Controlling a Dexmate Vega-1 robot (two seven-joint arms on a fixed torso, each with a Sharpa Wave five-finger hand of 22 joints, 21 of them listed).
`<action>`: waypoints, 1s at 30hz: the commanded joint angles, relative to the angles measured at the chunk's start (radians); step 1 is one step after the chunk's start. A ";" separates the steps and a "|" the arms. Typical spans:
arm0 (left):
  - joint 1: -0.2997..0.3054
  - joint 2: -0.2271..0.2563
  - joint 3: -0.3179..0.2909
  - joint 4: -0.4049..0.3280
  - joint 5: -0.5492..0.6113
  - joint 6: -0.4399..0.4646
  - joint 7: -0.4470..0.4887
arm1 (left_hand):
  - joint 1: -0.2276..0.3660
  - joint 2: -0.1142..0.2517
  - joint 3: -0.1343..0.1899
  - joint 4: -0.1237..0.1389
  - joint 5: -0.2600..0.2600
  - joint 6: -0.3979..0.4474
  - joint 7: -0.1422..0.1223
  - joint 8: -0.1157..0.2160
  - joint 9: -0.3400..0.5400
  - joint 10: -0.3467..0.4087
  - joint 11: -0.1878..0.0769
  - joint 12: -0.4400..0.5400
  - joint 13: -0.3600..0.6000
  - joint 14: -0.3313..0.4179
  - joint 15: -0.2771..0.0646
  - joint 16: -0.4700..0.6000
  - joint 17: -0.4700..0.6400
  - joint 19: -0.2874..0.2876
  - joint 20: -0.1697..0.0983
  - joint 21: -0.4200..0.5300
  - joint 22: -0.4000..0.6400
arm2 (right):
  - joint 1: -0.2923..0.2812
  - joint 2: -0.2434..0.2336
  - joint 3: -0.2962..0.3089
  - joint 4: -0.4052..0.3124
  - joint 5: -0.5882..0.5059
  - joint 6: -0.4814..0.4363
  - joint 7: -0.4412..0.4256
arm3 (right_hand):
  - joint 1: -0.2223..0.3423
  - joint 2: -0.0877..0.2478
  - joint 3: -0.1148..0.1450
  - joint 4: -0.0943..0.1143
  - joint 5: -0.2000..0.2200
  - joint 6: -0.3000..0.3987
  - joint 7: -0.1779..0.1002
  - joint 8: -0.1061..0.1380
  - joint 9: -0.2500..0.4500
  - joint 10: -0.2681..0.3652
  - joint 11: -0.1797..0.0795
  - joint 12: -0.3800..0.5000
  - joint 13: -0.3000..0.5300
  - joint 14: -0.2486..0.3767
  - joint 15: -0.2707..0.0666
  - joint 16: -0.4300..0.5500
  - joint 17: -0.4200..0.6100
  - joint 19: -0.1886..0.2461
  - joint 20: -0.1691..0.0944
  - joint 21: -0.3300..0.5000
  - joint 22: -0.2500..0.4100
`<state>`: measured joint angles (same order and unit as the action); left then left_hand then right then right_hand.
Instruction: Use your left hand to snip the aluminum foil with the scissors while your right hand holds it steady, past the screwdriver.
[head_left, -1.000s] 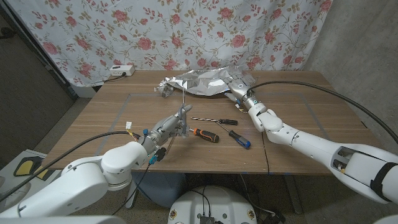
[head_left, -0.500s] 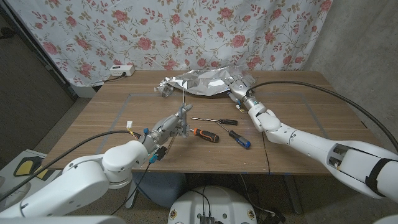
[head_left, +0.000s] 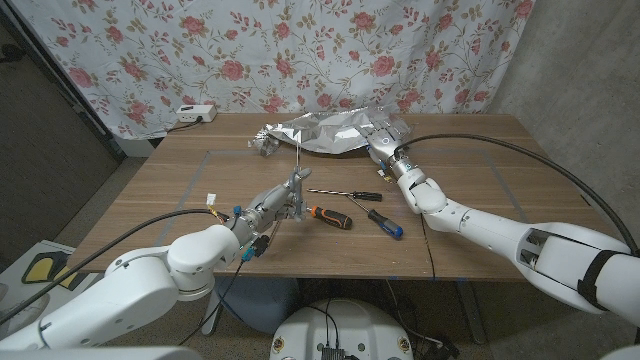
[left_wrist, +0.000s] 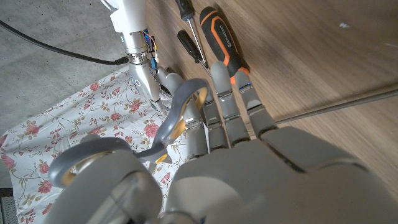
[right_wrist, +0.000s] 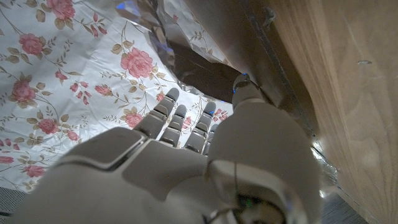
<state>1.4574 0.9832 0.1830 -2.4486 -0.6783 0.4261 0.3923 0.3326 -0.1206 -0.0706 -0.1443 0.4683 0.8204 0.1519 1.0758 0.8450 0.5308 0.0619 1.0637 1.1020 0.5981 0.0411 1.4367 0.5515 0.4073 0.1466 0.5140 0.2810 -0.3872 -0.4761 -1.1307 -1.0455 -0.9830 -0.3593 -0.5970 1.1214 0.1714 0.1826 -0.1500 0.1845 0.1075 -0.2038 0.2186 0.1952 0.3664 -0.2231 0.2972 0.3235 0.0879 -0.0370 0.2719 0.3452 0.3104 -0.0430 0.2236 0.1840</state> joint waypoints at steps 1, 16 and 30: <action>0.013 0.001 -0.005 0.002 -0.002 -0.017 0.009 | 0.006 -0.003 -0.266 0.271 -0.004 0.007 0.006 0.001 0.003 0.059 -0.055 0.383 0.070 0.000 0.000 0.004 0.000 0.002 -0.002 -0.002 0.005 | 0.017 0.057 -0.030 0.093 0.038 -0.012 -0.102 | 0.014 -0.002 0.010 0.011 -0.003 0.047 -0.005 0.011 -0.001 0.056 0.000 0.015 0.007 0.025 -0.180 0.019 0.008 0.019 -0.039 0.007 0.002; 0.021 0.004 -0.010 0.003 -0.001 -0.030 0.007 | 0.015 -0.002 -0.266 0.274 -0.007 0.004 0.002 -0.011 0.002 0.060 -0.056 0.372 0.064 0.003 0.000 0.001 -0.014 0.004 -0.003 -0.004 0.004 | 0.052 0.125 -0.072 0.220 0.097 0.000 -0.213 | 0.036 0.013 0.043 0.031 0.001 0.225 -0.006 0.019 0.003 0.235 -0.001 0.065 0.021 0.098 -0.185 0.083 0.048 0.030 -0.040 0.014 0.007; 0.013 0.007 -0.009 0.005 -0.008 -0.025 -0.004 | 0.017 0.000 -0.266 0.277 -0.008 0.016 0.006 -0.014 0.002 0.062 -0.056 0.366 0.061 -0.001 -0.004 0.007 -0.008 0.005 -0.003 -0.004 0.005 | 0.062 0.140 -0.082 0.237 0.182 0.030 -0.267 | 0.082 0.018 0.094 0.041 -0.002 0.388 -0.006 0.017 0.013 0.371 0.001 0.139 0.036 0.209 -0.193 0.131 0.090 0.076 -0.063 0.048 0.015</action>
<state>1.4791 0.9879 0.1715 -2.4456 -0.6810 0.3990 0.3988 0.3372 -0.1238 -0.0678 -0.1415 0.4607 0.8292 0.1534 1.0642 0.8457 0.5309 0.0618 1.0637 1.1020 0.5982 0.0411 1.4367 0.5402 0.4073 0.1466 0.5101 0.2808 -0.3285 -0.3391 -1.2074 -0.8057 -0.8566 -0.3473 -0.8217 1.1915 0.1915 0.2675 -0.1074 0.1845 0.4850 -0.2092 0.2354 0.2027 0.7236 -0.2222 0.4264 0.3548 0.2818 -0.0398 0.3934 0.4293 0.3786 -0.0430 0.2641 0.1935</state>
